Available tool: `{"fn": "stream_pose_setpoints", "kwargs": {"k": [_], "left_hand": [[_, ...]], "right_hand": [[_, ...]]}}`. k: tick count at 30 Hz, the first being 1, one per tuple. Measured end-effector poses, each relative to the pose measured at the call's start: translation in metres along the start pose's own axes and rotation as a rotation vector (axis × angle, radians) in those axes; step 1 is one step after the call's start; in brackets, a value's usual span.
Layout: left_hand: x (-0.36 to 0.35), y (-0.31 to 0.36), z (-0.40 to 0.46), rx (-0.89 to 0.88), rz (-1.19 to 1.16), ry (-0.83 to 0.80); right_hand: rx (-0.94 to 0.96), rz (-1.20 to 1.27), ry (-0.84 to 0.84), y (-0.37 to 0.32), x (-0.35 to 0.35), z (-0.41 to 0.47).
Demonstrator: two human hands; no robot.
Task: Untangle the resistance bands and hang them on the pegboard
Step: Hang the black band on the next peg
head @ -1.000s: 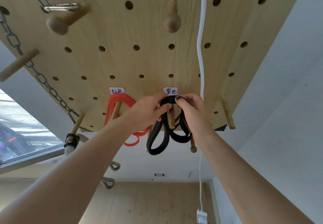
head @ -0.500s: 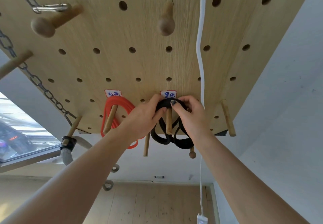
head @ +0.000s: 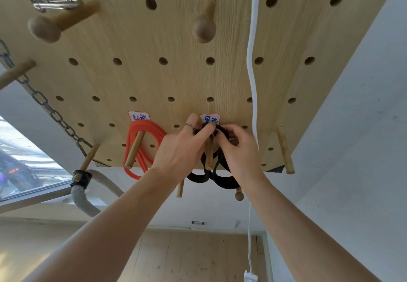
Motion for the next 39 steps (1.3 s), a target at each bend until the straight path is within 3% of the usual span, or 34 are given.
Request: {"fn": "stream_pose_setpoints", "kwargs": {"k": [8, 10, 15, 23, 26, 31, 39], "left_hand": [[0.005, 0.004, 0.004, -0.077, 0.048, 0.005], [0.002, 0.004, 0.005, -0.092, 0.048, -0.032], [0.001, 0.004, 0.01, -0.096, 0.042, -0.068], [0.002, 0.003, 0.012, -0.079, 0.036, -0.13], [0.003, 0.002, 0.012, -0.078, 0.04, -0.13], [-0.001, 0.004, 0.008, -0.046, 0.031, -0.136], [-0.009, 0.002, -0.004, 0.034, -0.089, -0.082]], "right_hand": [[0.09, -0.114, 0.174, 0.012, 0.022, -0.012], [0.107, -0.156, 0.146, 0.015, 0.026, -0.015], [0.168, -0.374, -0.004, 0.026, 0.019, -0.025], [0.231, -0.867, 0.196, 0.031, 0.007, -0.028], [0.271, -0.871, 0.25, 0.033, 0.008, -0.027], [0.282, -0.872, 0.196, 0.039, 0.013, -0.023], [0.08, -0.691, -0.003, 0.041, -0.003, -0.017]]}}
Point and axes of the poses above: each hand's wrist, its own z-axis towards the middle knuckle, its own x-axis out of the back of the hand, y = z × x, the point moved 5 cm from there along z, towards the middle knuckle, and after that the axes turned 3 degrees about y, right-handed, at the moved point
